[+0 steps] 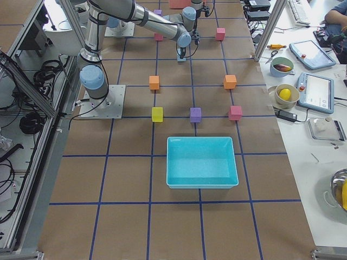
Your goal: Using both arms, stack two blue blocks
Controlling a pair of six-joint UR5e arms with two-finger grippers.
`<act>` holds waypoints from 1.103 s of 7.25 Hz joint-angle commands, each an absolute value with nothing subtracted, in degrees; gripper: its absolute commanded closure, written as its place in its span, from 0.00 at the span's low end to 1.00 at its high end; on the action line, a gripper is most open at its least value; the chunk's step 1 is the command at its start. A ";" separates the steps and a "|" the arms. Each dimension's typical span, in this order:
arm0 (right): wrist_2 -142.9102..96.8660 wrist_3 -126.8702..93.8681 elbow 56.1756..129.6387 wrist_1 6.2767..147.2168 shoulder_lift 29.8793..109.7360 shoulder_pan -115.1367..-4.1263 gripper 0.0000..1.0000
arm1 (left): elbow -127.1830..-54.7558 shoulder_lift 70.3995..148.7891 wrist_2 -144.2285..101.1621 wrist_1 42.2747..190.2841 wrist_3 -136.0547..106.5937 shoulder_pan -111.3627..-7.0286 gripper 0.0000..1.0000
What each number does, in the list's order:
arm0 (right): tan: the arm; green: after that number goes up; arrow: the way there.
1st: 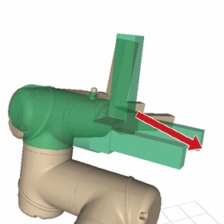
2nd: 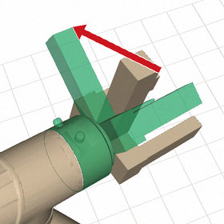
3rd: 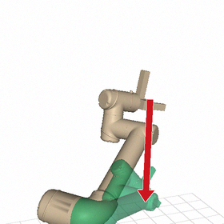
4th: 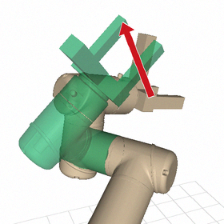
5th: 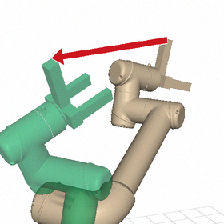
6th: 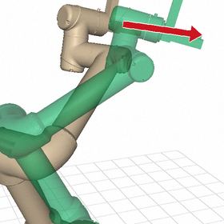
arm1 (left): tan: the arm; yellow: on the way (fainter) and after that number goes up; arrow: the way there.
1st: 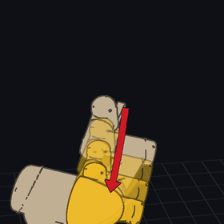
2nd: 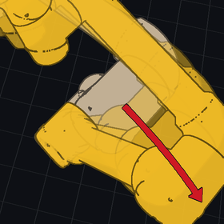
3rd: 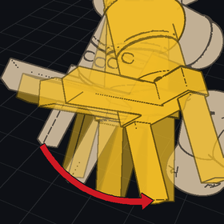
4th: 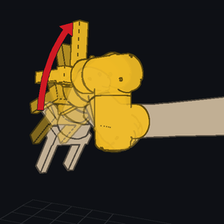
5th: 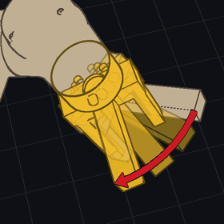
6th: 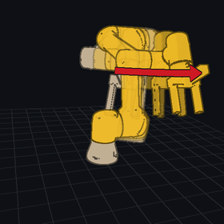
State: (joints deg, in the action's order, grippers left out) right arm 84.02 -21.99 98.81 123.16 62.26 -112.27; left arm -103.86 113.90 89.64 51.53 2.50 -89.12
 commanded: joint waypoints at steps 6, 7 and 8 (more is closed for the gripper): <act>83.94 -22.41 95.64 120.69 63.27 -109.96 0.00 | -101.07 112.68 89.30 52.73 1.67 -90.26 1.00; 84.11 -21.28 93.62 114.84 66.67 -107.43 0.00 | -100.99 111.89 89.30 52.82 1.58 -90.96 1.00; 84.11 -18.14 92.82 110.52 71.06 -103.75 0.00 | -100.55 110.58 89.30 53.95 0.54 -92.10 1.00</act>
